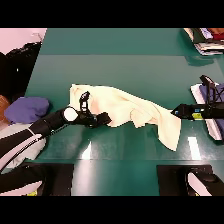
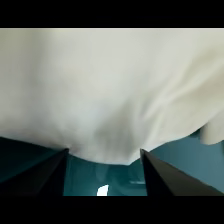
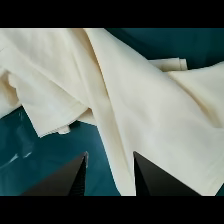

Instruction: Fold the shirts.

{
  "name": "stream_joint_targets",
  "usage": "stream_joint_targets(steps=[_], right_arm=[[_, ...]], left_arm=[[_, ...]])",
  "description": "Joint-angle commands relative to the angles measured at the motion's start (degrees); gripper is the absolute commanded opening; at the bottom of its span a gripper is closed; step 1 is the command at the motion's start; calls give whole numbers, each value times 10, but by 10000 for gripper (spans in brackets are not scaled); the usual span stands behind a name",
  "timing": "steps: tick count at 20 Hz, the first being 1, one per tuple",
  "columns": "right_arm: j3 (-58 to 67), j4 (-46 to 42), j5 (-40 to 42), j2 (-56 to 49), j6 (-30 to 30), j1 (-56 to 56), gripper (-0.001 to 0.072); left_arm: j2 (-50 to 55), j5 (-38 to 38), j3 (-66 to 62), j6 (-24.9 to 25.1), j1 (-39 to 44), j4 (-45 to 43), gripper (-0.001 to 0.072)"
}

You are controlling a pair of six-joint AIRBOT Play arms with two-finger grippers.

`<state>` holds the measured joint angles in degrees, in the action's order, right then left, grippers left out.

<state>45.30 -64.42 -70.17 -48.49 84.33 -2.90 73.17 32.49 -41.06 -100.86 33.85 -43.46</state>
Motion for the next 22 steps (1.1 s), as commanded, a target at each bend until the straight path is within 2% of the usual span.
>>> stream_joint_targets(steps=[1, 5, 6, 8, 10, 13, 16, 18, 21, 22], right_arm=[[1, 5, 1, 0, 0, -1, 336], [1, 5, 1, 0, 0, -1, 336], [1, 4, 1, 0, 0, -1, 336], [1, 4, 1, 0, 0, -1, 336], [1, 4, 0, 0, 0, -1, 336], [1, 4, 0, 0, 0, -1, 336], [1, 4, 3, 0, 0, -1, 336], [1, 4, 8, 0, 0, -1, 336], [1, 4, 9, 0, 0, -1, 336], [1, 4, 9, 0, 0, -1, 336]], left_arm=[[24, -4, 0, -3, 0, 19, 540], [28, -68, 0, -3, 0, 43, 538], [28, -70, 0, -3, 0, 43, 437], [27, -67, 0, -2, -4, 44, 38], [8, -45, -1, 13, -34, 42, 32], [-77, 9, -2, 73, -124, 13, 32], [-161, 90, -1, 89, -212, -84, 31], [-172, 160, -1, 89, -250, -169, 32], [-172, 185, -1, 89, -276, -237, 33], [-172, 186, -1, 88, -287, -238, 182]])
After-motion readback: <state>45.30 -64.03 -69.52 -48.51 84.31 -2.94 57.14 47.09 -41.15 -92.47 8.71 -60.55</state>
